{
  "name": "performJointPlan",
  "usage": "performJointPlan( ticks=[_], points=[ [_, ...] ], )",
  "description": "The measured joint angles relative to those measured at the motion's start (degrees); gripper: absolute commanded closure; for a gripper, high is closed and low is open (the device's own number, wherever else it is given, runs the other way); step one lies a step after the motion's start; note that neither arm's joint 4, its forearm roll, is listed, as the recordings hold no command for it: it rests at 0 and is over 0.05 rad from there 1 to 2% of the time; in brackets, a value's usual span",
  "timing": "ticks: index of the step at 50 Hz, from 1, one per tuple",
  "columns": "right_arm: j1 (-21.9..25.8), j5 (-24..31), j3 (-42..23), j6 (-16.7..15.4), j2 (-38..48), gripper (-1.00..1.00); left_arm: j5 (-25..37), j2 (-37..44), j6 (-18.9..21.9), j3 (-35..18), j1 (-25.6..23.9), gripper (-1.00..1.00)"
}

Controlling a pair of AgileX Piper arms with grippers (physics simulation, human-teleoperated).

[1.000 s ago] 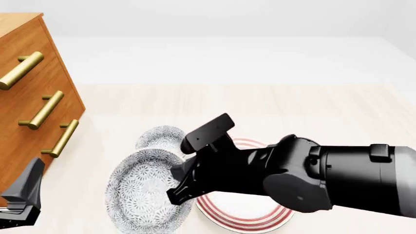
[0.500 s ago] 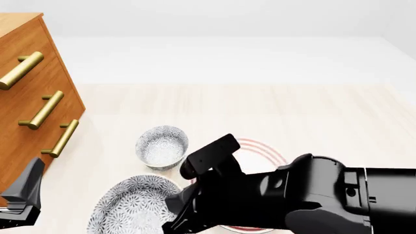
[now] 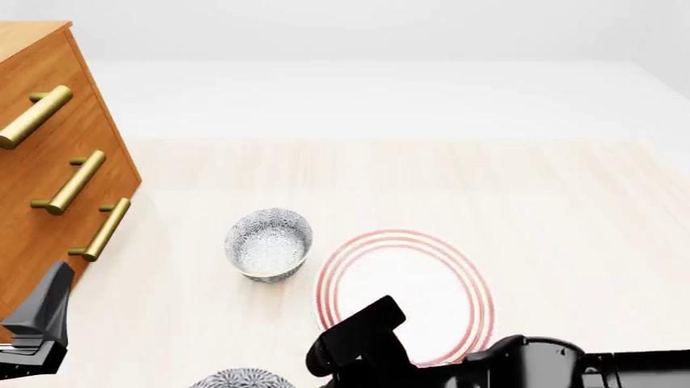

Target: Stack the bowl in the middle on the bowl at the back.

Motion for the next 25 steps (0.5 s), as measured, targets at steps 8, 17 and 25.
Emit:
performJointPlan(
  ticks=[8, 17, 25],
  points=[
    [2.9, -2.5, 2.2, 2.2, 0.9, 1.0, 0.0, 0.0, 0.0, 0.0, 0.0, -1.0],
    [4.7, -5.2, 3.4, 3.3, 3.1, 1.0, 0.0, 0.0, 0.0, 0.0, 0.0, -1.0],
    [5.1, -7.0, 3.1, 3.3, 5.3, 1.0, 0.0, 0.0, 0.0, 0.0, 0.0, -1.0]
  ],
)
